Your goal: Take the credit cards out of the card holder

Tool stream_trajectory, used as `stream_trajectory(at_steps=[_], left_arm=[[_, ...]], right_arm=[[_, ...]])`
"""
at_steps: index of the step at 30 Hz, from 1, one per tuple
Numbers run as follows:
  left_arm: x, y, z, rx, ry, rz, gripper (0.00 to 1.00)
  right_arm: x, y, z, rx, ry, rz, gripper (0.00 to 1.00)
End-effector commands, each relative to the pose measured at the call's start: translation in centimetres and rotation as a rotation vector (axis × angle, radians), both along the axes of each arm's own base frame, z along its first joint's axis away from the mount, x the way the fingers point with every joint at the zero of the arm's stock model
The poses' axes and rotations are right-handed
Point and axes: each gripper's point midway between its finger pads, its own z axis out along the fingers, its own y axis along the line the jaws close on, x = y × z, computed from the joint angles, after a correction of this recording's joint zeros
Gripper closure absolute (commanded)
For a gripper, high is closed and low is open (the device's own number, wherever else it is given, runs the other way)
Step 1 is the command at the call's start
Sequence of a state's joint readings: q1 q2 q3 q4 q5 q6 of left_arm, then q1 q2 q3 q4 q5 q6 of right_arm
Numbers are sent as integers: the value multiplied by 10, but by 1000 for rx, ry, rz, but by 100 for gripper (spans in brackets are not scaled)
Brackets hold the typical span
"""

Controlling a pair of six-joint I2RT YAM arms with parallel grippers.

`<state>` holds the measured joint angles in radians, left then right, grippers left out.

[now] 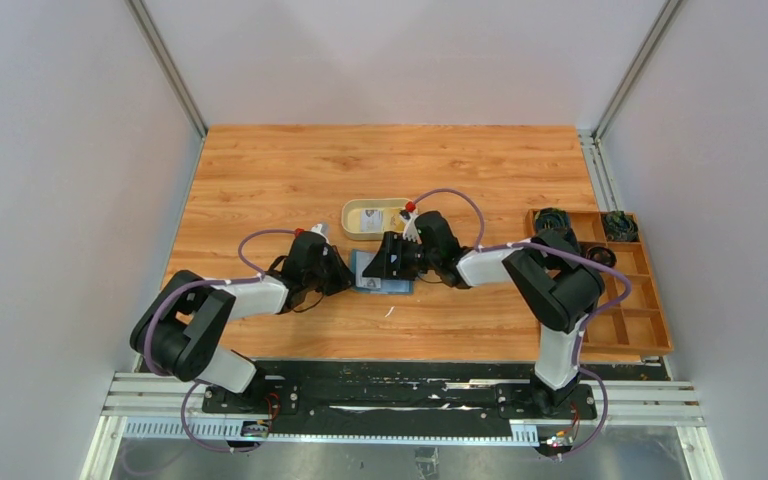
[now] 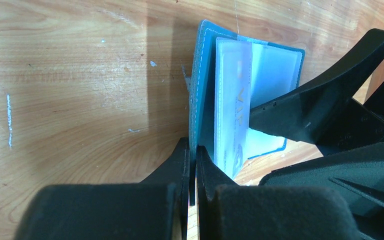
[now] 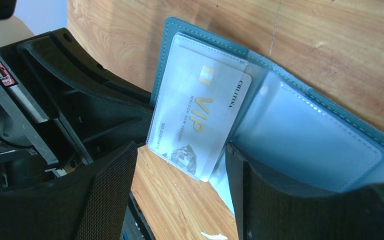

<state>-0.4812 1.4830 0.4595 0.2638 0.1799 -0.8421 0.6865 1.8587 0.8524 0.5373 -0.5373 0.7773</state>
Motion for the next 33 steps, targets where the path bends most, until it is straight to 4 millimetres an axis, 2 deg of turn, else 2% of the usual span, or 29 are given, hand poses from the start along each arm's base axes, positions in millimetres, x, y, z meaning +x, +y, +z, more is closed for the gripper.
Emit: stream_trajectory(at_steps=[1, 7, 10, 17, 22, 33], left_arm=[[-66, 56, -74, 286, 263, 11, 100], [-67, 56, -73, 285, 263, 13, 100], [-68, 57, -73, 285, 261, 14, 100], [-70, 58, -73, 285, 261, 17, 100], [-69, 57, -72, 283, 258, 15, 100], [-70, 58, -72, 283, 258, 16, 100]], right_arm=[[-15, -22, -31, -96, 143, -69, 30], [-19, -14, -50, -45, 310, -136, 29], [-20, -7, -52, 11, 358, -146, 29], [-16, 0, -27, 197, 309, -137, 32], [-17, -1, -17, 256, 274, -133, 38], [-13, -5, -1, 380, 239, -135, 69]])
